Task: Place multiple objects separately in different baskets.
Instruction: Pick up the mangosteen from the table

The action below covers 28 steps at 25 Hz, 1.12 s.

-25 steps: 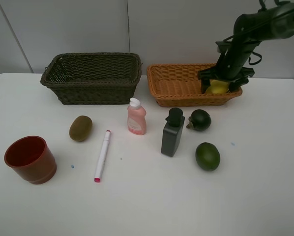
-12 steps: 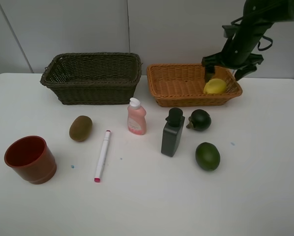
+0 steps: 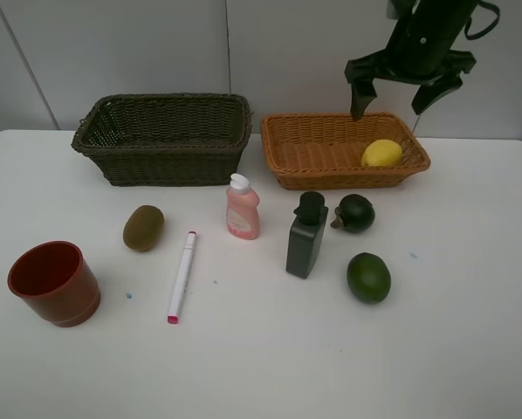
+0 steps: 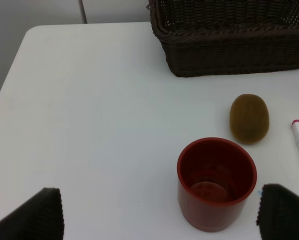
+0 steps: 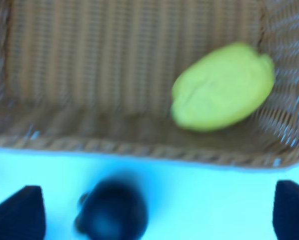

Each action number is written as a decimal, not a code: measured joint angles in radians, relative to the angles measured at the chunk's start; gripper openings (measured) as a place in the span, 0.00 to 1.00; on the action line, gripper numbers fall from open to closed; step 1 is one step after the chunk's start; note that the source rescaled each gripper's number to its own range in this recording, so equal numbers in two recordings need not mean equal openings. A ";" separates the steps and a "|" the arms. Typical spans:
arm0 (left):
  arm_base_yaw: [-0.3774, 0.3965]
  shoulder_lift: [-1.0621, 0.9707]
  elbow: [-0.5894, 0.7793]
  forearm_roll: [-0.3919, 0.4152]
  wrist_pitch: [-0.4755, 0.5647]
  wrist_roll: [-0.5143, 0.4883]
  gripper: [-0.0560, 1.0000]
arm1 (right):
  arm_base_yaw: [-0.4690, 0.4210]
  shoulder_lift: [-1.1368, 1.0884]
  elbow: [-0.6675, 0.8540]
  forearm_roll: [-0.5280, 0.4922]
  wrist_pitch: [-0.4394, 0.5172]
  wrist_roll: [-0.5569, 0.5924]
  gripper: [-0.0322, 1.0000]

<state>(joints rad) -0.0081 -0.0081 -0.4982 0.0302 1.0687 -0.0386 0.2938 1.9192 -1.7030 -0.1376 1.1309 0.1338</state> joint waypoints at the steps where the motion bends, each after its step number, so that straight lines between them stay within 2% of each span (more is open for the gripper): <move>1: 0.000 0.000 0.000 0.000 0.000 0.000 1.00 | 0.012 -0.006 0.000 0.000 0.020 0.011 1.00; 3: 0.000 0.000 0.000 0.000 0.000 0.000 1.00 | 0.030 -0.010 0.000 0.002 0.053 0.029 1.00; 6: 0.000 0.000 0.000 0.000 0.000 0.000 1.00 | 0.045 -0.021 0.046 0.028 0.037 0.040 1.00; 15: 0.000 0.000 0.000 0.000 0.000 0.000 1.00 | 0.046 -0.033 0.339 0.081 -0.243 0.046 1.00; 20: 0.000 0.000 0.000 0.000 0.000 0.000 1.00 | 0.046 -0.033 0.449 0.079 -0.382 0.048 1.00; 28: 0.000 0.000 0.000 0.000 0.000 0.000 1.00 | 0.043 0.048 0.469 0.059 -0.441 0.050 1.00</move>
<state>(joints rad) -0.0081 -0.0081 -0.4982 0.0302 1.0687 -0.0386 0.3368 1.9673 -1.2339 -0.0788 0.6897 0.1839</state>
